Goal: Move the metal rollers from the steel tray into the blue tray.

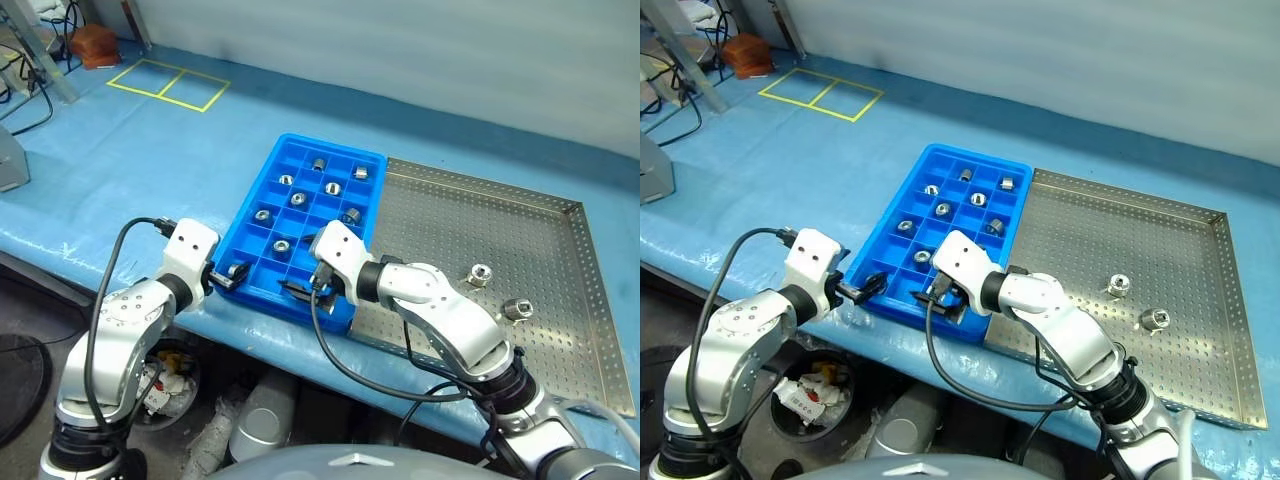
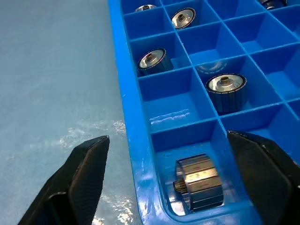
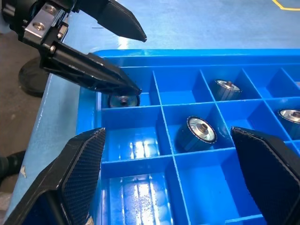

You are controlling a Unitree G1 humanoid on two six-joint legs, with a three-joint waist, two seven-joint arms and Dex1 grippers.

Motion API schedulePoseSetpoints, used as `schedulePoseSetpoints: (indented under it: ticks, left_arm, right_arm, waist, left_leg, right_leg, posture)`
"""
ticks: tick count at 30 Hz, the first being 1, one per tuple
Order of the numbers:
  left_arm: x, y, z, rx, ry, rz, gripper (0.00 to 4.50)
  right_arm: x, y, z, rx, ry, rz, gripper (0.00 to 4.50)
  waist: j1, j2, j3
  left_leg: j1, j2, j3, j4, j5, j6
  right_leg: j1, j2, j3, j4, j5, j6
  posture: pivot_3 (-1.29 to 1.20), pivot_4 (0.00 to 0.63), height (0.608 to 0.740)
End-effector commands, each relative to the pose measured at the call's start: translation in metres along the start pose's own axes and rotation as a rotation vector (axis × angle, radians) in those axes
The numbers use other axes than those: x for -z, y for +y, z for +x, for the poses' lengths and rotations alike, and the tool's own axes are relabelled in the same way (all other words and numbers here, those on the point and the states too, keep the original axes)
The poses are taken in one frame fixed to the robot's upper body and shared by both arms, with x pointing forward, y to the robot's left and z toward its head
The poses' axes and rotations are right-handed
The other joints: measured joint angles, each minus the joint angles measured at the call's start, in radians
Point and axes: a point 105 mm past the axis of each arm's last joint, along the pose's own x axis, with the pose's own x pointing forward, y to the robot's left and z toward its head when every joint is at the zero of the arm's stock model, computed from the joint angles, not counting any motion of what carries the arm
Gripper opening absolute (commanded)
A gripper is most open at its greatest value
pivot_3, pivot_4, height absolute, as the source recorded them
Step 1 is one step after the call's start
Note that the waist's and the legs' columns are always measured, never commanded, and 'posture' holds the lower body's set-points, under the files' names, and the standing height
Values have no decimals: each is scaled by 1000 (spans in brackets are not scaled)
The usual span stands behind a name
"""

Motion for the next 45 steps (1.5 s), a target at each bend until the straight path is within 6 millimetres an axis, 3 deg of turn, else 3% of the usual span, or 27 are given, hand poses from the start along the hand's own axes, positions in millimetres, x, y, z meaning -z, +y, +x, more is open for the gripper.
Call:
schedulePoseSetpoints:
  ticks: [1,8,15,21,24,29,33,45]
  left_arm:
    - [-16,-2,0,24,-63,18,4450]
    - [-59,-10,0,76,-280,38,4450]
    - [-73,-39,19,180,-386,-1,4450]
    - [-87,-70,35,275,-486,22,4450]
    - [-88,-86,36,371,-507,8,4450]
    - [-84,-104,38,464,-508,-6,4450]
    - [-72,-113,43,492,-459,30,4450]
    - [-63,-134,33,612,-444,15,4450]
  right_arm:
    - [-14,-4,-7,37,-51,-26,4500]
    - [-18,-20,-20,174,-71,-5,4500]
    - [-9,-55,-54,458,-53,90,4500]
    - [10,-87,-92,781,14,195,4500]
    - [20,-99,-102,918,53,244,4500]
    - [46,-109,-103,1054,190,338,4500]
    - [63,-118,-93,1112,271,388,4500]
    - [86,-144,-74,1148,299,480,4500]
  waist:
    - [0,0,0]
    - [-6,0,0]
    - [-25,0,-1]
    - [-84,1,-1]
    - [-140,1,-1]
    - [-238,1,-1]
    - [-292,2,-2]
    - [-315,2,-2]
  left_leg:
    - [0,0,0,0,0,0]
    - [-1,0,-2,0,0,-1]
    - [-1,-1,-2,1,1,0]
    - [-1,0,-2,2,3,4]
    - [-1,0,-2,2,3,5]
    - [-1,0,-3,2,4,6]
    - [1,0,-3,2,5,6]
    - [8,1,1,2,7,7]
  right_leg:
    - [0,0,0,0,0,0]
    - [3,1,-2,0,0,-1]
    - [5,1,-2,0,0,-1]
    - [5,1,-1,0,0,-2]
    - [6,0,-1,0,1,-3]
    - [6,1,-1,0,3,-8]
    - [7,1,0,3,4,-8]
    - [7,1,9,10,1,-4]
  posture:
    - [355,150,740]
    - [330,150,740]
    - [227,150,740]
    - [142,150,740]
    - [111,150,740]
    - [79,150,740]
    - [72,150,740]
    - [89,150,740]
